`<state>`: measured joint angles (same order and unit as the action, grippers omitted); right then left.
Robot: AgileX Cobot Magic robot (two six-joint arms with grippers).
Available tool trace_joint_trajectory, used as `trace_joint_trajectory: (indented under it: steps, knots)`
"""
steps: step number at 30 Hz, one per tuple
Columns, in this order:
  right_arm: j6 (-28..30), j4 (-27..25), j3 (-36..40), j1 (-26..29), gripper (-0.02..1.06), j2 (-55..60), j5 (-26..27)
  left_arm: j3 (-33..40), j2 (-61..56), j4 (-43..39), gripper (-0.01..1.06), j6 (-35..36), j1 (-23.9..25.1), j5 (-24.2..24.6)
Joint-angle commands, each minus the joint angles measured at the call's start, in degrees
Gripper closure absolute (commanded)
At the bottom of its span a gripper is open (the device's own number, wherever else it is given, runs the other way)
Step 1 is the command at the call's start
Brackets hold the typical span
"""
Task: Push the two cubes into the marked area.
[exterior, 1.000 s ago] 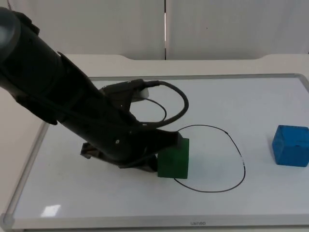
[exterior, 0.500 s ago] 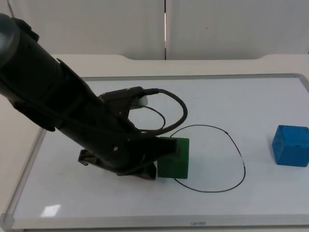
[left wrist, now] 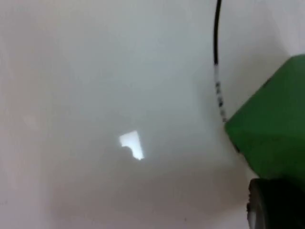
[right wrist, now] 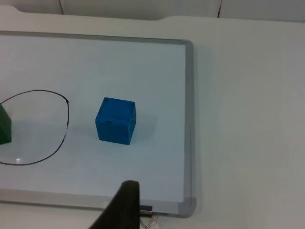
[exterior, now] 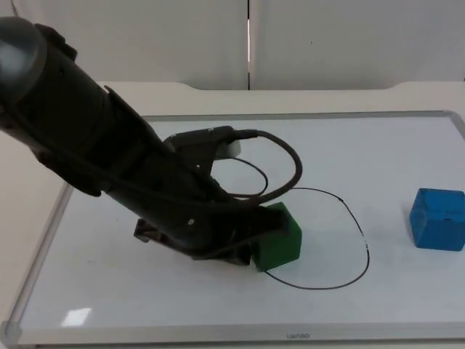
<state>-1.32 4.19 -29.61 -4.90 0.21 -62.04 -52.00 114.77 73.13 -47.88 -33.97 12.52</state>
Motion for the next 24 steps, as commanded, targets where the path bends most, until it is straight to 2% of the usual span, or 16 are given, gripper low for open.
trace_joint_trajectory:
  steps: [1, 24]
  knots:
    - [0.47, -0.03, 0.16, 0.21, -0.01, -0.21, 0.25, -0.83, 0.07, 0.3, 1.05, 0.28, -0.33, -0.94]
    - [0.47, -0.03, 0.16, 0.21, -0.01, -0.21, 0.25, -2.61, 0.07, 0.16, 1.05, -0.01, -1.7, -0.91]
